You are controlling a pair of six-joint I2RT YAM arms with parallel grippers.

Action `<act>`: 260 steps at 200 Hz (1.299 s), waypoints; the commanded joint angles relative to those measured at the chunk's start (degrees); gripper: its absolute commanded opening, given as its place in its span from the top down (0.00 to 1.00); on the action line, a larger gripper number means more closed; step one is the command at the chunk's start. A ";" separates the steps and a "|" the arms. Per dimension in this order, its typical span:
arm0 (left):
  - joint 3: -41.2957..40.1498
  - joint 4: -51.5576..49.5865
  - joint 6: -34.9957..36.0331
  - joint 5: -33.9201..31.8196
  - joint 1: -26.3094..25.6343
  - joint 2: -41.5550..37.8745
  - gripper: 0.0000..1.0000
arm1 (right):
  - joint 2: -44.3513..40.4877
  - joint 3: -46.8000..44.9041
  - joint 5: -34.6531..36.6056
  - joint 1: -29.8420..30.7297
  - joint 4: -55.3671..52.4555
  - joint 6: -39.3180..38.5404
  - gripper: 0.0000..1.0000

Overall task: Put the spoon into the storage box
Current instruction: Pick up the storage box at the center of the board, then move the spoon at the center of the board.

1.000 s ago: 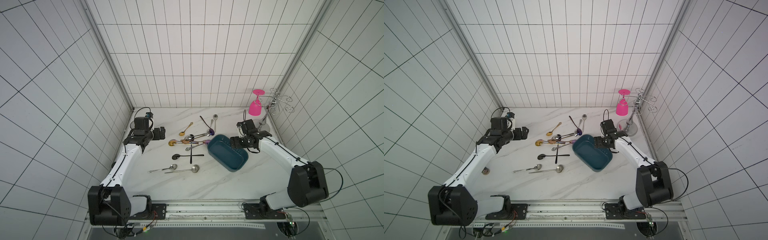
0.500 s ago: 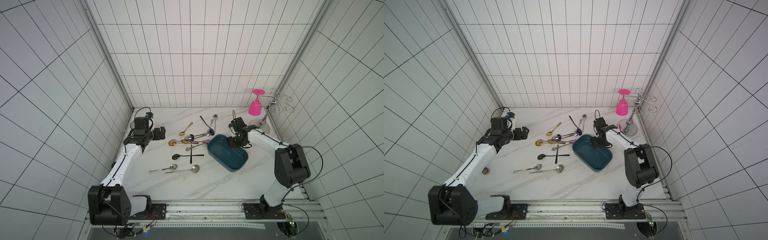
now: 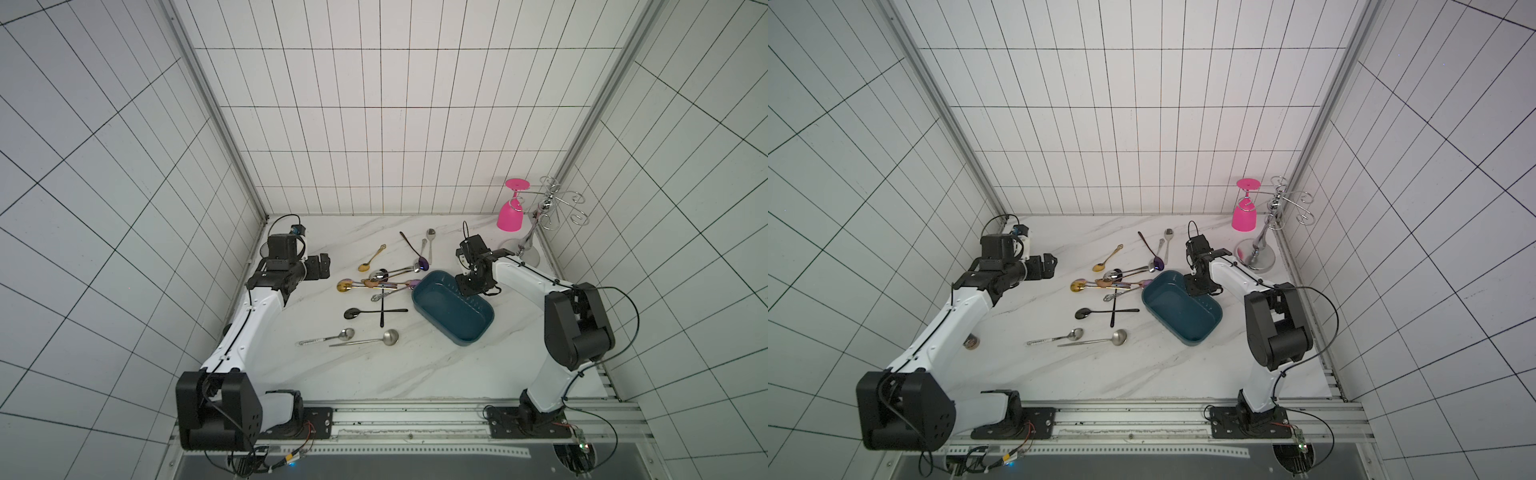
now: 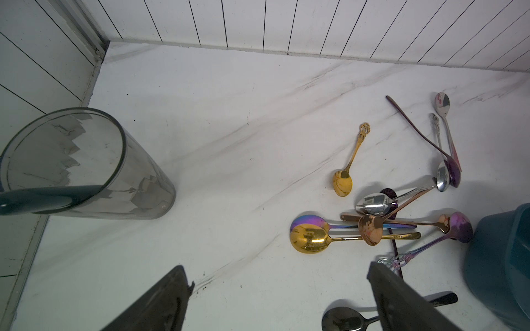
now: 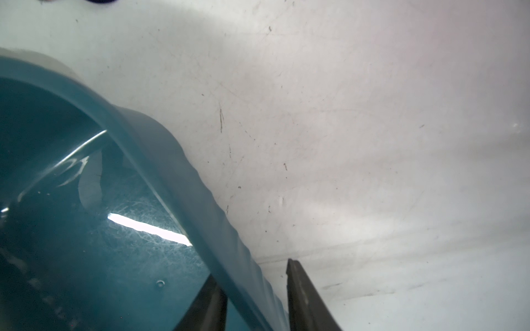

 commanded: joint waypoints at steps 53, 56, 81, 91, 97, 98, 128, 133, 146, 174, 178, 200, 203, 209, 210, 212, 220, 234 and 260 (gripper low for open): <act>-0.45 0.99 0.13 0.07 0.42 -0.11 0.01 | -4.21 -2.28 1.56 2.19 -3.92 -0.28 0.86; -0.44 1.00 0.17 0.07 0.44 -0.11 0.01 | -4.48 -2.47 1.58 2.25 -3.93 -0.24 0.86; -0.36 1.00 0.13 0.06 0.45 -0.12 0.01 | -8.28 -4.08 1.10 2.84 -5.80 0.23 0.93; -0.36 1.02 0.13 0.01 0.39 -0.13 0.01 | -10.18 -4.58 0.35 2.99 -6.41 0.70 0.97; -0.36 1.08 0.13 -0.01 0.44 -0.11 0.01 | -11.27 -4.76 -0.01 3.02 -6.72 1.05 1.00; -0.36 1.08 0.13 0.02 0.40 -0.15 0.01 | -11.52 -4.77 -0.05 3.02 -6.79 1.13 1.00; -0.52 1.13 0.13 -0.11 0.40 -0.06 0.01 | -15.48 -1.73 -2.82 3.06 -11.88 2.38 1.00; -0.53 1.26 0.10 -0.11 0.44 -0.03 0.01 | -16.08 -0.95 -3.12 3.11 -12.44 2.48 1.00; -0.54 1.26 0.16 -0.10 0.44 0.07 0.01 | -17.24 1.50 -3.83 3.02 -13.50 3.18 1.00; -0.54 1.24 -0.05 -0.04 0.48 -0.19 0.01 | -15.91 7.28 -5.09 2.97 -15.75 4.63 1.00; -0.54 1.19 -0.05 0.03 0.45 -0.27 0.01 | -15.39 7.86 -4.66 2.93 -16.31 4.98 1.00; -0.58 1.28 0.04 0.23 0.52 -0.46 0.01 | -13.16 8.42 -1.34 1.33 -17.79 6.83 1.00; -0.56 1.27 0.04 0.29 0.50 -0.49 0.01 | -13.04 8.16 -1.14 0.90 -17.77 7.18 1.00; -0.54 1.26 0.04 0.23 0.50 -0.44 0.01 | -12.78 7.70 -1.04 -0.22 -17.77 7.83 1.00; -0.54 1.22 0.04 0.23 0.52 -0.41 0.01 | -12.72 7.66 -1.09 -0.36 -17.72 7.91 1.00; -0.54 1.21 0.04 0.23 0.51 -0.42 0.01 | -12.61 7.51 -1.13 -0.77 -17.71 8.09 1.00; -0.54 1.26 0.04 0.31 0.45 -0.37 0.01 | -12.26 7.10 -1.48 -2.32 -17.45 8.63 1.00; -0.52 1.21 -0.05 0.71 0.40 -0.24 0.01 | -11.00 7.57 -1.32 -4.44 -17.25 9.46 1.00; -0.45 1.26 -0.14 0.91 0.33 -0.28 0.01 | -6.75 9.79 -0.38 -5.42 -17.57 9.74 1.00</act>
